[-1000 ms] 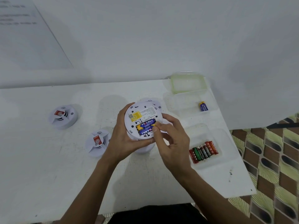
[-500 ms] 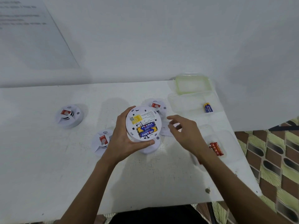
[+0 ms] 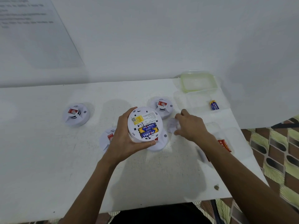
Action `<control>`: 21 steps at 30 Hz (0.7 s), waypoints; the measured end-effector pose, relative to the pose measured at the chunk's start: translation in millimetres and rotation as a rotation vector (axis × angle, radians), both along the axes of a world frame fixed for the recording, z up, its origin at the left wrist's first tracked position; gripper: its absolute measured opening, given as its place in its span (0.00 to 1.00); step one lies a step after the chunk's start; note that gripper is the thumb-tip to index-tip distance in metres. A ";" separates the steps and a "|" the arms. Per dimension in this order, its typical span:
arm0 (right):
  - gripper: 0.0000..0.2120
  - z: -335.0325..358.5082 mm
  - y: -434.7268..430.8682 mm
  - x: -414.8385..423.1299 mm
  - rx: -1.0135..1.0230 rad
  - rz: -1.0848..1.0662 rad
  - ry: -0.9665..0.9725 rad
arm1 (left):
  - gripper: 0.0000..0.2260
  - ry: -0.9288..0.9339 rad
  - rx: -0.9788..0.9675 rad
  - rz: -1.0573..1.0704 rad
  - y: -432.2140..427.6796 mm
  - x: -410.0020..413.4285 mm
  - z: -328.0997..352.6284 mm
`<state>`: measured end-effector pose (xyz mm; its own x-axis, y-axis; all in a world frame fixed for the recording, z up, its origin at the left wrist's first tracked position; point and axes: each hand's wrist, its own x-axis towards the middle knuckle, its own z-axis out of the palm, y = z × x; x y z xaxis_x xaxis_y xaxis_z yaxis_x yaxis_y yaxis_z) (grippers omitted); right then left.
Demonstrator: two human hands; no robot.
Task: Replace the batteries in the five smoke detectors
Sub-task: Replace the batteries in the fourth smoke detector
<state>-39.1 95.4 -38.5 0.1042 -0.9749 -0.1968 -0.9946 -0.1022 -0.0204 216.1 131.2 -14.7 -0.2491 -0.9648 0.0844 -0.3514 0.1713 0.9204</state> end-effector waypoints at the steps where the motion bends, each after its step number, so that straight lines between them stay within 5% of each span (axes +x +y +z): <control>1: 0.19 -0.2 0.3 0.3 -0.053 0.011 0.001 | 0.44 -0.020 -0.003 -0.003 0.0 1.7 1.3; 3: 0.12 0.9 2.1 0.9 -0.135 0.017 -0.098 | 0.43 -0.052 -0.007 -0.004 0.0 4.6 4.1; 6: 0.06 13.8 7.9 2.2 -0.115 -0.073 -0.504 | 0.44 -0.067 -0.010 -0.003 -0.2 9.0 3.8; 11: 0.13 62.6 29.2 26.2 -0.102 -0.227 -1.142 | 0.44 -0.058 -0.017 -0.034 -1.6 12.9 2.6; 15: 0.07 85.1 47.5 57.4 -0.073 -0.143 -1.158 | 0.42 -0.017 -0.064 -0.096 -1.1 13.7 1.4; 21: 0.17 73.9 63.2 98.4 -0.208 -0.096 -1.011 | 0.37 0.015 -0.024 -0.192 0.2 9.5 12.0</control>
<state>59.3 158.7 35.4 0.0478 -0.9925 0.1124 -0.5267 -0.1207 -0.8414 225.5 131.4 -2.7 -0.4270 -0.8972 0.1122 -0.2959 0.2560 0.9203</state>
